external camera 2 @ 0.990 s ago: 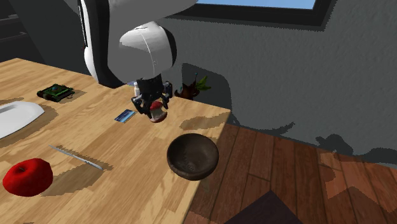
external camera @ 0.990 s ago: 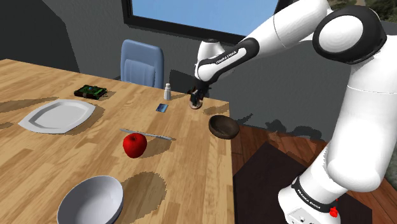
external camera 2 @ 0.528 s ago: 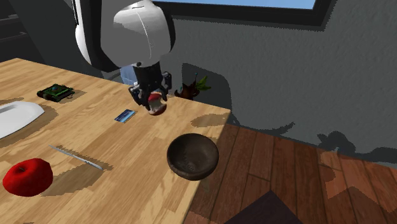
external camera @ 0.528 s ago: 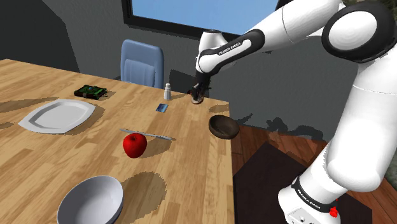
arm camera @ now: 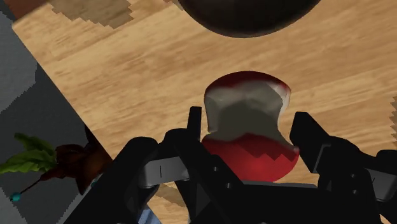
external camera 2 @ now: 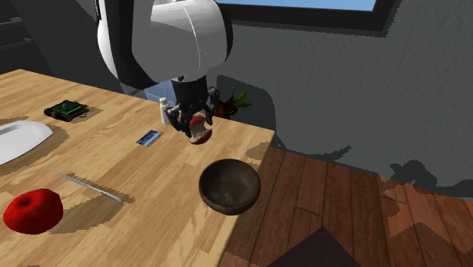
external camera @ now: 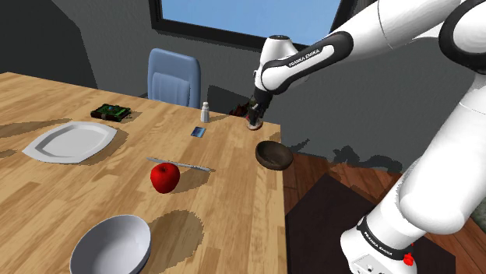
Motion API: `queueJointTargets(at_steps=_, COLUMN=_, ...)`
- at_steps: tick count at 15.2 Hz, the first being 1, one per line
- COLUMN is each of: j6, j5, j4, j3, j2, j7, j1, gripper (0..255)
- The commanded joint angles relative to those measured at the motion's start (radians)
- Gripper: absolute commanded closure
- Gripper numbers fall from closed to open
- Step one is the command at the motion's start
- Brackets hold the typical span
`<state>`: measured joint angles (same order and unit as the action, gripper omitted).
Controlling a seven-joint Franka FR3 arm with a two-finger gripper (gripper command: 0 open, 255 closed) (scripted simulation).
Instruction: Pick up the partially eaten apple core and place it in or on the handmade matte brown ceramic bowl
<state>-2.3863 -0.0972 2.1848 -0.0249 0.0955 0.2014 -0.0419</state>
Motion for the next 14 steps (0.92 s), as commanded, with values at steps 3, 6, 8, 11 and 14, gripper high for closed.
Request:
queueJointTargets(at_steps=3, j6=-0.036, j5=-0.005, j4=0.176, j3=-0.015, j2=-0.143, j7=0.026, j1=-0.016, gripper=255)
queueJointTargets(at_steps=6, j6=-0.052, j5=-0.012, j4=0.297, j3=-0.030, j2=-0.250, j7=0.049, j1=-0.030, gripper=255)
queueJointTargets(at_steps=8, j6=-0.056, j5=-0.019, j4=0.374, j3=-0.042, j2=-0.323, j7=0.065, j1=-0.041, gripper=255)
queueJointTargets(at_steps=11, j6=-0.072, j5=-0.026, j4=0.431, j3=-0.051, j2=-0.364, j7=0.075, j1=-0.049, gripper=255)
queueJointTargets(at_steps=14, j6=-0.121, j5=-0.030, j4=0.446, j3=-0.052, j2=-0.332, j7=0.071, j1=-0.051, gripper=255)
